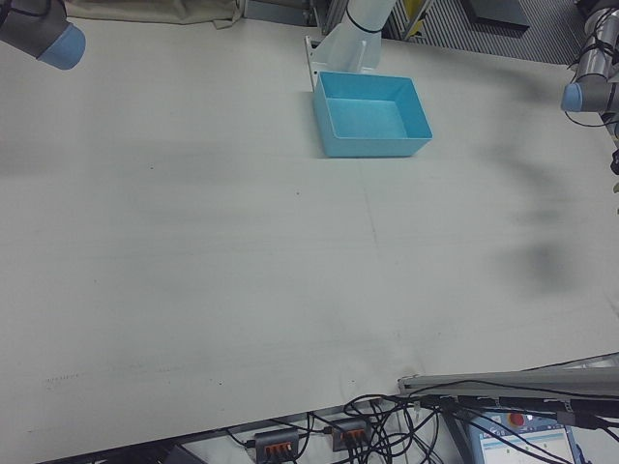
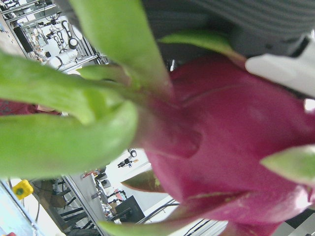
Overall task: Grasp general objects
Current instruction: 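Lift the dragon fruit up with the left hand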
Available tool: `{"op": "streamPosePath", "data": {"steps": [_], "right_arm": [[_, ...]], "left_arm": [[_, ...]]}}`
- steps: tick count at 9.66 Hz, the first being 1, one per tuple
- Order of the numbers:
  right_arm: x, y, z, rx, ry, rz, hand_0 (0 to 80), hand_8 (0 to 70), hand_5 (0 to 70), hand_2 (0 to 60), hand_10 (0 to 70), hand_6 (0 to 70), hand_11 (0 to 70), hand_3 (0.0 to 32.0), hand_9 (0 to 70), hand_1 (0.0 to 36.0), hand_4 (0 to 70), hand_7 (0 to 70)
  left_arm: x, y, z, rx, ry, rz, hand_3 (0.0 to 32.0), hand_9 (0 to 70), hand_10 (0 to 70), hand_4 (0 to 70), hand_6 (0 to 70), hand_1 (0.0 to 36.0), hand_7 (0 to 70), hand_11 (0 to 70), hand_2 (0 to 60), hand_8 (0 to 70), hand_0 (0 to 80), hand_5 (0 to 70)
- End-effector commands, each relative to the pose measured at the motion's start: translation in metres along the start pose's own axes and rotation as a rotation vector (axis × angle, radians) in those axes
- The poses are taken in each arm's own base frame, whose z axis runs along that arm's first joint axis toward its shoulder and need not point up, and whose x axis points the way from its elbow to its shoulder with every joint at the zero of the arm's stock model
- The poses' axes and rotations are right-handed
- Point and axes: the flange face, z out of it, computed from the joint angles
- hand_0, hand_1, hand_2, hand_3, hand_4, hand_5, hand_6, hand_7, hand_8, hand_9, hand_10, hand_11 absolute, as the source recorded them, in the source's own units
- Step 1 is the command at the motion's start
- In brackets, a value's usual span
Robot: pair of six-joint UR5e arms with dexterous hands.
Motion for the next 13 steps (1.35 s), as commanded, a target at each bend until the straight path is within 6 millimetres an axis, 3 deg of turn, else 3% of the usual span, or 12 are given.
{"op": "streamPosePath", "data": {"steps": [1,3,4,5,6,7,8,9,11,13], "right_arm": [[0.000,0.001,0.000,-0.001,0.000,0.000,0.0,0.0,0.0,0.0,0.0,0.0,0.0,0.0,0.0,0.0,0.0,0.0],[0.000,0.001,0.000,-0.001,0.000,0.000,0.0,0.0,0.0,0.0,0.0,0.0,0.0,0.0,0.0,0.0,0.0,0.0],[0.000,0.000,0.000,0.000,0.000,-0.001,0.0,0.0,0.0,0.0,0.0,0.0,0.0,0.0,0.0,0.0,0.0,0.0],[0.000,0.000,0.000,0.000,0.000,-0.001,0.0,0.0,0.0,0.0,0.0,0.0,0.0,0.0,0.0,0.0,0.0,0.0],[0.000,0.001,0.000,-0.001,0.000,0.000,0.0,0.0,0.0,0.0,0.0,0.0,0.0,0.0,0.0,0.0,0.0,0.0],[0.000,0.000,0.000,0.000,0.000,-0.001,0.0,0.0,0.0,0.0,0.0,0.0,0.0,0.0,0.0,0.0,0.0,0.0],[0.000,-0.001,-0.001,0.002,0.000,-0.001,0.0,0.0,0.0,0.0,0.0,0.0,0.0,0.0,0.0,0.0,0.0,0.0],[0.000,0.000,0.000,0.000,0.000,-0.001,0.0,0.0,0.0,0.0,0.0,0.0,0.0,0.0,0.0,0.0,0.0,0.0],[0.000,0.000,0.000,0.000,0.000,-0.001,0.0,0.0,0.0,0.0,0.0,0.0,0.0,0.0,0.0,0.0,0.0,0.0],[0.000,0.000,-0.001,0.000,0.000,-0.001,0.0,0.0,0.0,0.0,0.0,0.0,0.0,0.0,0.0,0.0,0.0,0.0]], "left_arm": [[-0.034,0.059,0.035,-0.119,0.003,-0.151,0.0,70.0,70.0,70.0,70.0,1.8,70.0,70.0,57.0,70.0,52.1,70.0],[-0.061,0.123,0.031,-0.213,-0.038,-0.227,0.0,70.0,70.0,70.0,70.0,2.4,70.0,70.0,54.5,70.0,52.5,70.0],[-0.074,0.156,0.026,-0.257,-0.059,-0.270,0.0,70.0,70.0,70.0,70.0,0.7,70.0,70.0,48.2,70.0,52.1,70.0],[-0.071,0.171,0.027,-0.283,-0.051,-0.291,0.0,70.0,70.0,70.0,70.0,0.5,70.0,70.0,46.8,70.0,52.4,70.0],[-0.077,0.204,0.020,-0.329,-0.066,-0.341,0.0,70.0,70.0,70.0,70.0,0.7,70.0,70.0,45.0,70.0,52.6,70.0],[-0.077,0.227,0.017,-0.366,-0.068,-0.360,0.0,70.0,70.0,70.0,70.0,0.0,70.0,70.0,35.8,70.0,52.1,70.0],[-0.067,0.255,0.015,-0.417,-0.052,-0.361,0.0,70.0,70.0,70.0,70.0,0.0,70.0,70.0,33.4,70.0,52.8,70.0],[-0.062,0.274,0.012,-0.468,-0.053,-0.344,0.0,70.0,70.0,70.0,70.0,0.0,70.0,70.0,32.6,70.0,53.3,70.0],[-0.085,0.321,-0.012,-0.528,-0.108,-0.418,0.0,70.0,70.0,70.0,70.0,0.0,70.0,70.0,32.4,70.0,55.0,70.0],[-0.090,0.361,-0.031,-0.618,-0.134,-0.408,0.0,70.0,70.0,70.0,70.0,0.3,70.0,70.0,32.6,70.0,56.6,70.0]]}}
